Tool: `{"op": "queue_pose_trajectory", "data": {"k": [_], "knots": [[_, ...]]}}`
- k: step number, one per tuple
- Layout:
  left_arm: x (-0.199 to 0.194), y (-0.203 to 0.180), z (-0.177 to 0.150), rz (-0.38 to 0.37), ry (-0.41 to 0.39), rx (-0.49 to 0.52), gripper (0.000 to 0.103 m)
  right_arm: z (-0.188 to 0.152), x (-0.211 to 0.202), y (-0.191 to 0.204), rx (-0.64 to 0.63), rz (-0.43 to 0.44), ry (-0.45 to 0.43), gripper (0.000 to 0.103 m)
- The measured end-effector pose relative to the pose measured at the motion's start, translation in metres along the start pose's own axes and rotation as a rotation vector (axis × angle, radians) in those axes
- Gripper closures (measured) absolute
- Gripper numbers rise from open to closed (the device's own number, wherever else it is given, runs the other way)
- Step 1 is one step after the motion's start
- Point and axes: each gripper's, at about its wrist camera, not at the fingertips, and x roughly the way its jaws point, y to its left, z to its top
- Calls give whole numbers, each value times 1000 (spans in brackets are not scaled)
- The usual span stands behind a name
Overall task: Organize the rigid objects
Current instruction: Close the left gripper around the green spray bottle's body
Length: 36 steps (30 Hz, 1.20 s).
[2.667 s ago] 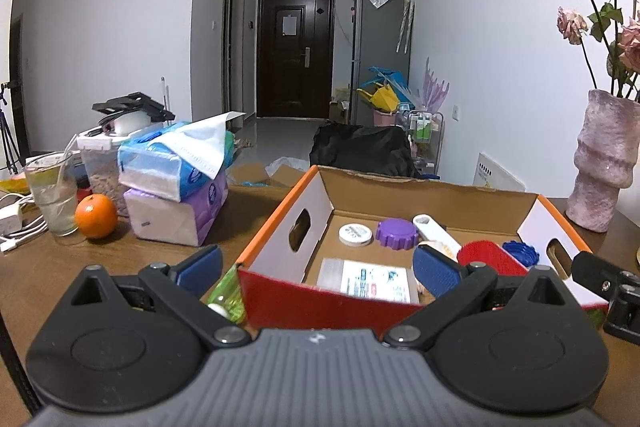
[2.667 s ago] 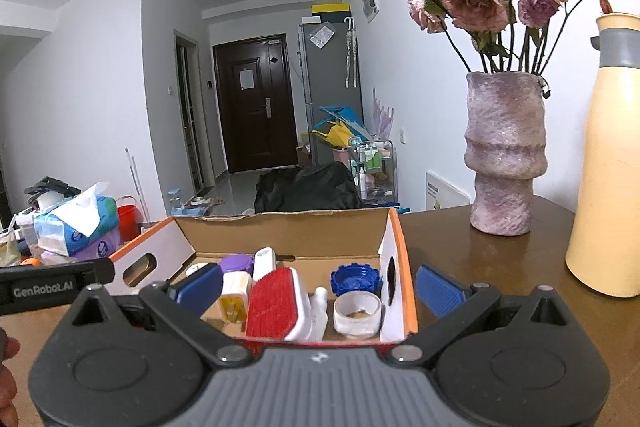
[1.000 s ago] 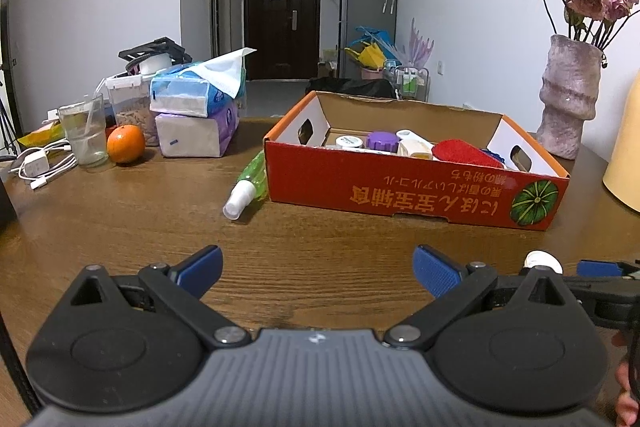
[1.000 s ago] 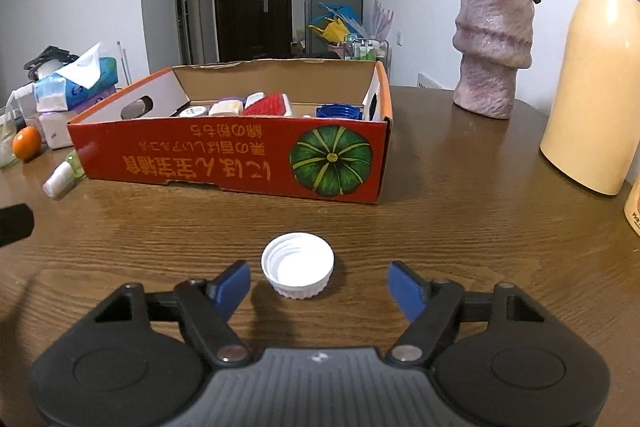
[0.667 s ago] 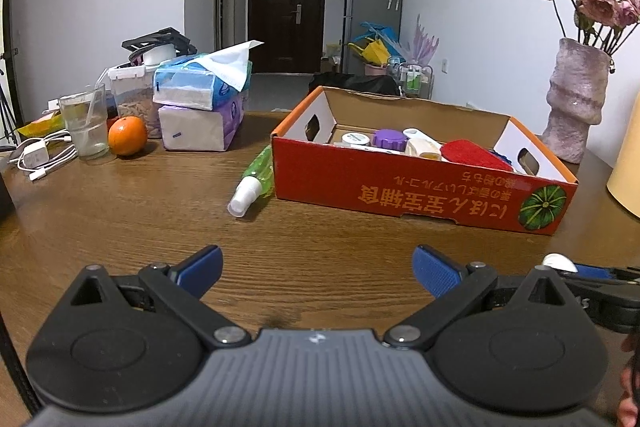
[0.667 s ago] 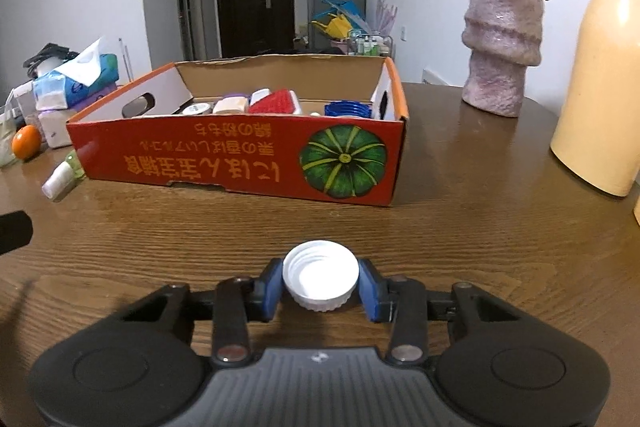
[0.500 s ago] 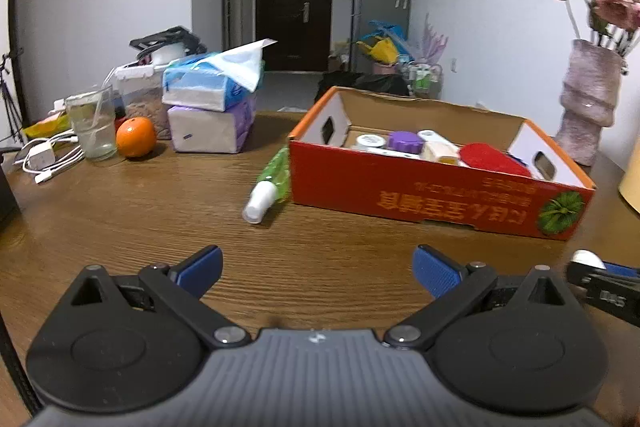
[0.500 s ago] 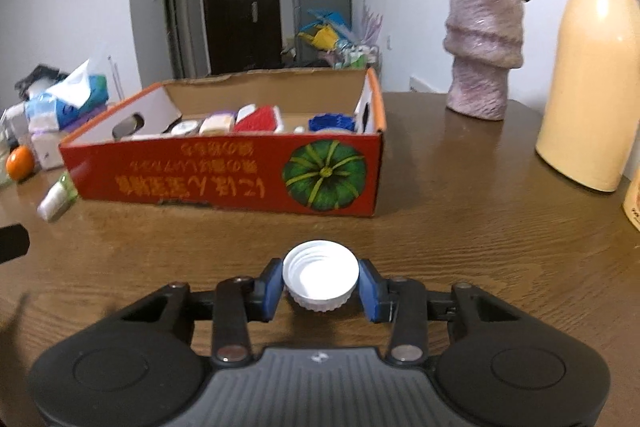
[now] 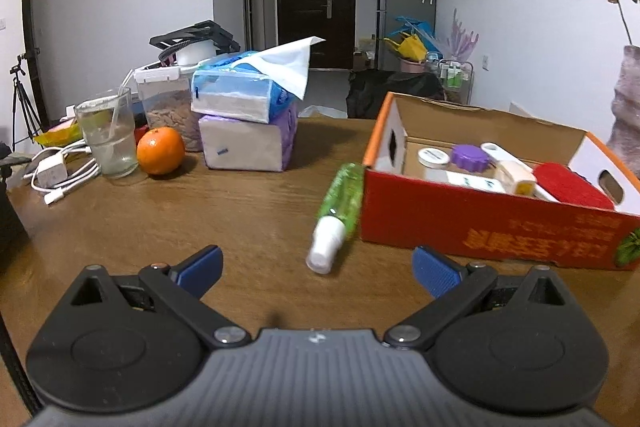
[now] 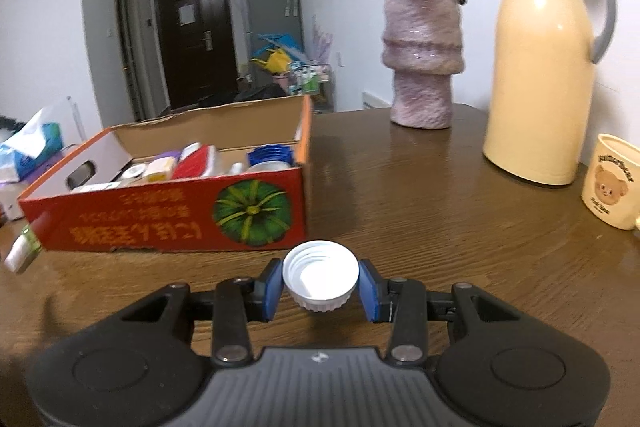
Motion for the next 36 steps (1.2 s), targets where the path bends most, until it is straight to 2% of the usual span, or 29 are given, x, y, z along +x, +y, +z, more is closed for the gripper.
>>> {"op": "queue_pose_trajectory", "data": {"k": [3,8,13,15,21,23,26,28,30,36], "knots": [[11,3,4,6,7,18,1,2,3,-8,23,-33,-6,64],[29,8,8,-20,29,47,11,4,11,-18,45,-75,8,64],[43,9,10,-68,48,92,29,4,13,-21,46,-96,6,64],[48,8,11,-87,50,106,32,4,14,-22,46,-103,7,64],[59,9,15,-137,37,150,32,5,17,-23,44,-117,7,64],[65,10,16,-152,44,159,37,5,18,-22,40,-121,8,64],[74,12,17,-180,73,174,51,4,18,-21,33,-126,9,64],[78,13,18,-201,87,182,71,3,17,-19,30,-128,10,64],[79,15,19,-232,92,180,80,3,17,-19,28,-128,10,64],[72,12,14,-220,83,210,81,3,17,-18,23,-127,10,64]]}}
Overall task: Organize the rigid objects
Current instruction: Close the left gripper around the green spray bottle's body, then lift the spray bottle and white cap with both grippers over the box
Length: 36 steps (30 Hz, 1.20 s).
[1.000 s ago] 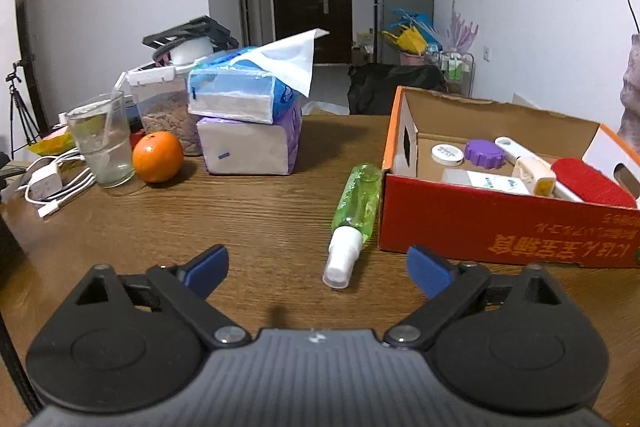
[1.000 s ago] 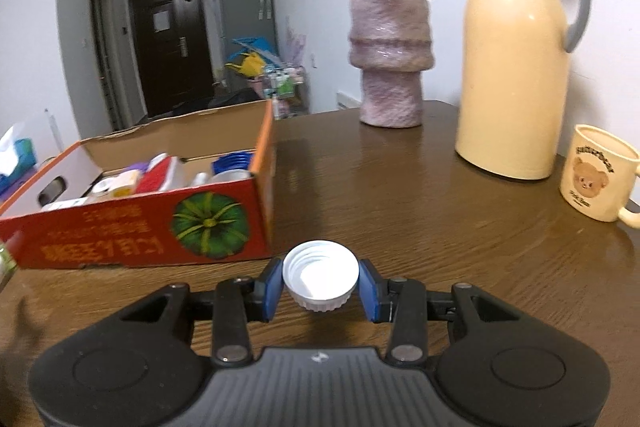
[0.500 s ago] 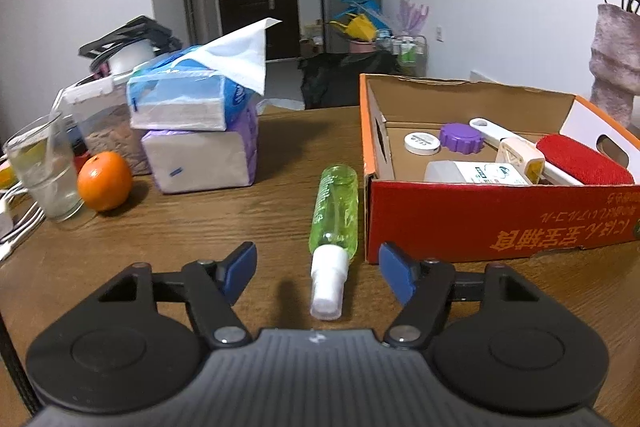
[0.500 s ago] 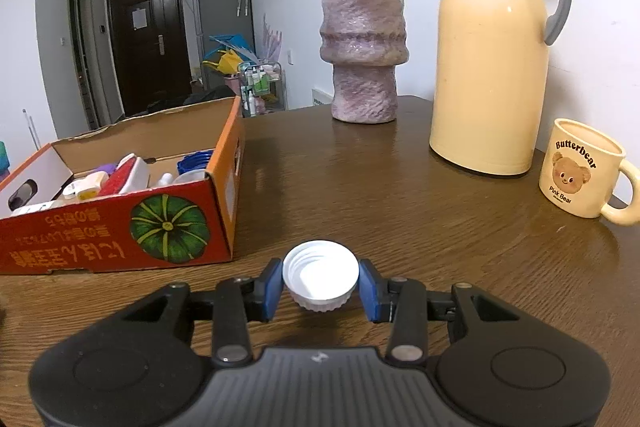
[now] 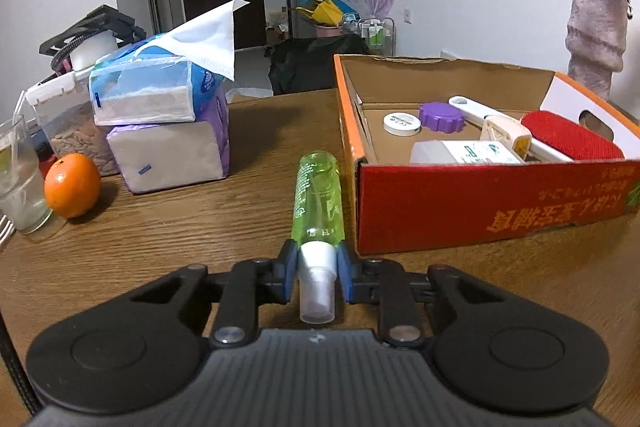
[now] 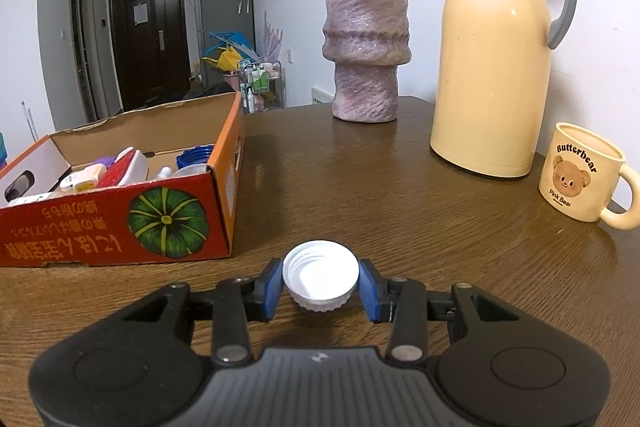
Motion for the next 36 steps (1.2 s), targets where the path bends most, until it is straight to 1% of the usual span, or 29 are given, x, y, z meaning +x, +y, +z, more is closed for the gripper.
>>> {"op": "queue_pose_trajectory", "data": {"k": [14,16,17,18,19,20,22,23,25,26,28,29,31,33,36], "knots": [[-49,7,-37,-24,-1,23,81,1,-3,-1,7,22,-3,64],[-52,4,-38,-23,-4,26,79,1,-3,-1,7,26,-2,64],[-52,3,-37,-15,-10,25,76,1,-3,-1,5,26,-2,64],[-53,2,-37,-7,-13,26,59,1,-3,0,3,26,-2,64],[-54,1,-37,-2,-22,27,45,1,-3,0,3,25,-3,64],[-55,1,-37,6,-32,28,42,1,-3,0,3,23,-3,64],[-54,0,-35,21,-40,14,31,1,-2,0,4,22,0,64],[-52,-1,-33,28,-38,6,31,1,-2,0,4,22,1,64],[-45,-4,-29,40,-23,3,31,1,-1,1,3,21,2,64],[-40,-7,-27,58,-12,4,31,1,0,1,0,21,3,64],[-30,-11,-23,68,11,0,40,0,0,3,-5,20,4,64],[-26,-12,-22,69,26,-8,42,0,0,3,-6,20,4,64],[-17,-12,-20,76,50,-28,60,0,0,3,-5,20,3,64],[-15,-11,-19,76,50,-50,71,0,0,3,-9,21,3,64],[-18,-9,-20,84,45,-72,71,0,-1,4,-15,26,1,64]]}}
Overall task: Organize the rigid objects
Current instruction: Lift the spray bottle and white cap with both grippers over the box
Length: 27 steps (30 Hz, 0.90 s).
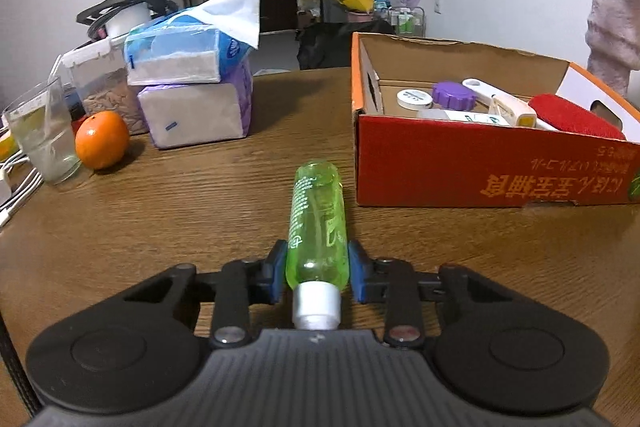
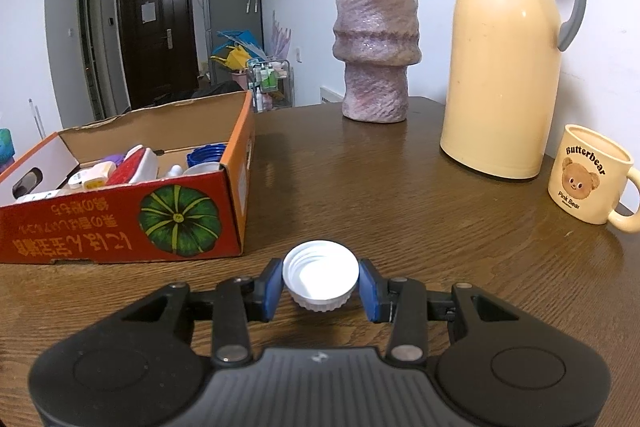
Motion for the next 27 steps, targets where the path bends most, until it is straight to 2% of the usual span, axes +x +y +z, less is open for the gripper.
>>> {"op": "queue_pose_trajectory", "data": {"k": [7,16,27], "knots": [[-19,7,0,-12,-35,-62,71,-1,-4,3,-8,18,-11,64],[-64,1,2,-32,-129,-112,71,0,-10,4,-2,46,-31,64],[-107,-28,0,-70,-208,-113,71,0,-27,13,-9,114,-71,64]]}}
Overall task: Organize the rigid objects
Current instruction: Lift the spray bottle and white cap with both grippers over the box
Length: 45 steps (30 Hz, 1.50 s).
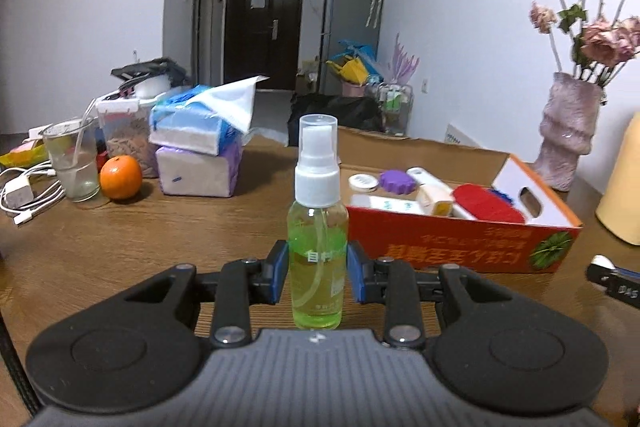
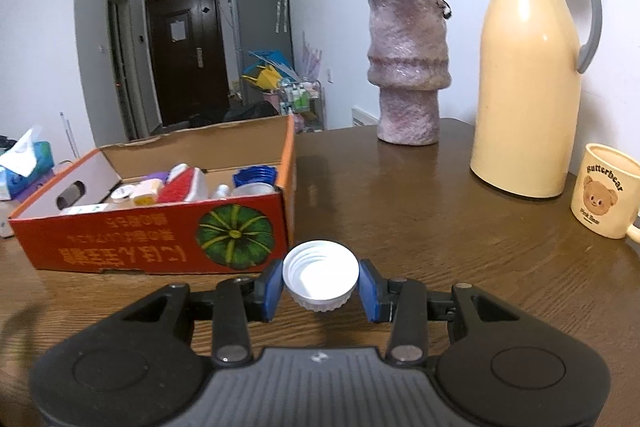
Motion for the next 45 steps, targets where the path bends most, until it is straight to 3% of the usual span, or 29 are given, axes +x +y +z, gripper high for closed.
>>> {"op": "queue_pose_trajectory", "data": {"k": [19,29,45], "knots": [[-5,-71,22,-78,-75,-13,71,11,-21,25,5,140,-100,64],[23,-88,42,-80,-95,-35,71,28,-4,41,4,190,-165,64],[93,-98,64,-49,-80,-2,71,57,58,62,-23,212,-165,64]]}}
